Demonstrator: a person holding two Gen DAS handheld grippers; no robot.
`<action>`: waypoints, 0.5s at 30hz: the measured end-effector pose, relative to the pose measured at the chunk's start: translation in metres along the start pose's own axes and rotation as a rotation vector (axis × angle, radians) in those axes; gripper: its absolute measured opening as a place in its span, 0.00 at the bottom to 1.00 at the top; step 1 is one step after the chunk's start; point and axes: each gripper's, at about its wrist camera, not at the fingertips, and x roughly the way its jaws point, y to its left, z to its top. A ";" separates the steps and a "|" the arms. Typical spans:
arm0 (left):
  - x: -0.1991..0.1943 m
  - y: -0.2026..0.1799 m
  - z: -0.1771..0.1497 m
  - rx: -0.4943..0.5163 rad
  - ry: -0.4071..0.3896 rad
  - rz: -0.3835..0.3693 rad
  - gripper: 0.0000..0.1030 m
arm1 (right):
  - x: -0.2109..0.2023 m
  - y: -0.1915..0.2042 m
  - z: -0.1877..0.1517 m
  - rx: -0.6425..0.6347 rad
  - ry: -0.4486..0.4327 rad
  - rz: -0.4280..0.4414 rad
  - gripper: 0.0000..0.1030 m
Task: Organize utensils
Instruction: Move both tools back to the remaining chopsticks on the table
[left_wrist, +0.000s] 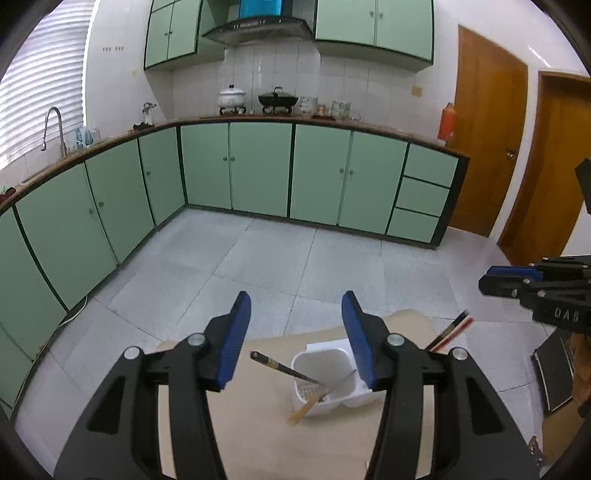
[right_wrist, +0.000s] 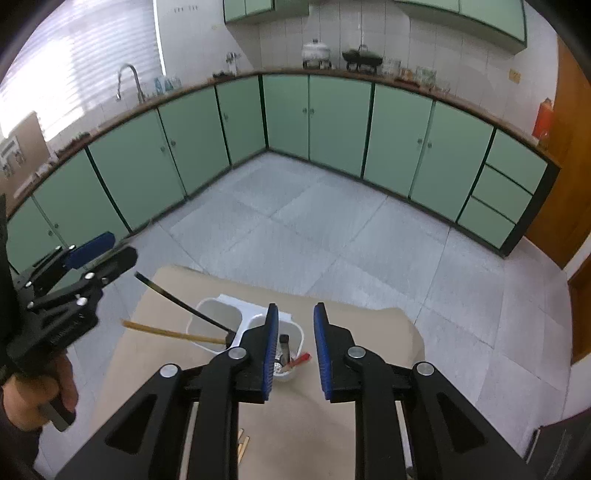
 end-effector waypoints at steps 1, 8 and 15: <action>-0.014 0.003 0.000 0.000 -0.015 0.003 0.53 | -0.014 0.001 -0.004 -0.011 -0.035 -0.005 0.19; -0.104 0.027 -0.049 0.001 -0.103 -0.002 0.74 | -0.098 0.012 -0.110 -0.075 -0.215 0.030 0.26; -0.154 0.060 -0.169 -0.089 -0.087 0.031 0.86 | -0.078 0.053 -0.297 -0.100 -0.139 0.015 0.28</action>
